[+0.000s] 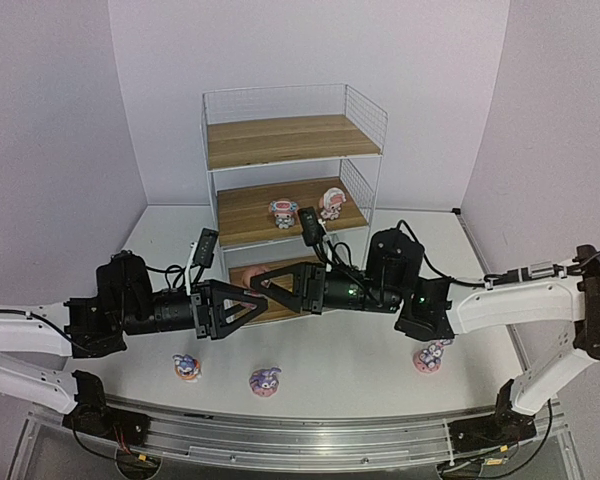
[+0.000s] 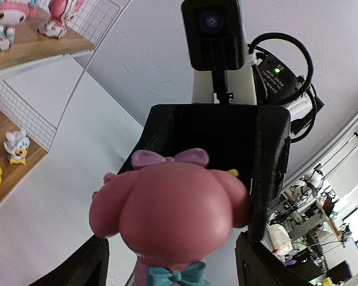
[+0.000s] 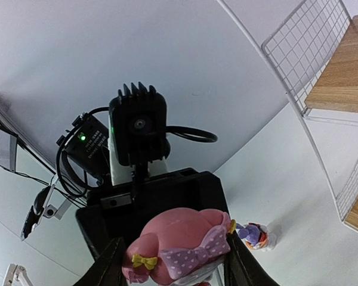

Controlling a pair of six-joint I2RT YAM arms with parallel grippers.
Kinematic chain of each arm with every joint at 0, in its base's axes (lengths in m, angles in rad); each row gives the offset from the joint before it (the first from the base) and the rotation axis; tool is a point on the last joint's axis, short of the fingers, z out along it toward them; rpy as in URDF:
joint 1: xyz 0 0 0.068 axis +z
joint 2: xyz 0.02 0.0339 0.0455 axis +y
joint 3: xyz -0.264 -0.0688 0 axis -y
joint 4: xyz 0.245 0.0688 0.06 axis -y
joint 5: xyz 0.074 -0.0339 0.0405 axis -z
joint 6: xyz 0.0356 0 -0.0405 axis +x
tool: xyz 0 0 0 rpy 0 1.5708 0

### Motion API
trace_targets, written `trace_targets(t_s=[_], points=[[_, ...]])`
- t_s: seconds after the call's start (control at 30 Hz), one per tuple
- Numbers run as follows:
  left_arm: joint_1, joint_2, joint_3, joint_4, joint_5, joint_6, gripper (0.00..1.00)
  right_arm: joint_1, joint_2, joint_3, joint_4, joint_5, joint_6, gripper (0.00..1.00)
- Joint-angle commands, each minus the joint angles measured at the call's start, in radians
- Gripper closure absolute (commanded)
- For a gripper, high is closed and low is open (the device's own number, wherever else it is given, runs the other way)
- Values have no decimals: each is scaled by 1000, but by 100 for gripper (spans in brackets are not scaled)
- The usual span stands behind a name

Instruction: Place and organize the plastic toys onto the shelf

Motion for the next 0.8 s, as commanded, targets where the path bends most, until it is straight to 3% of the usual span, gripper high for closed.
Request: trace_targets(t_s=[0.0, 0.07, 0.13, 0.3, 0.47, 0.77], points=[[-3, -83, 23, -95, -58, 12, 19, 1, -55, 49, -40, 137, -85, 100], [-3, -123, 19, -175, -111, 0, 13, 4, -60, 70, -115, 229, -129, 100], [-3, -165, 26, -268, -195, -26, 1, 14, -53, 97, -160, 332, -178, 100], [-2, -255, 88, -656, -556, -187, 0, 67, 11, 201, -213, 539, -282, 100], [-2, -280, 159, -995, -796, -436, 0, 99, 114, 306, -217, 714, -366, 100], [-1, -363, 130, -1001, -792, -423, 0, 126, 273, 461, -182, 889, -490, 100]])
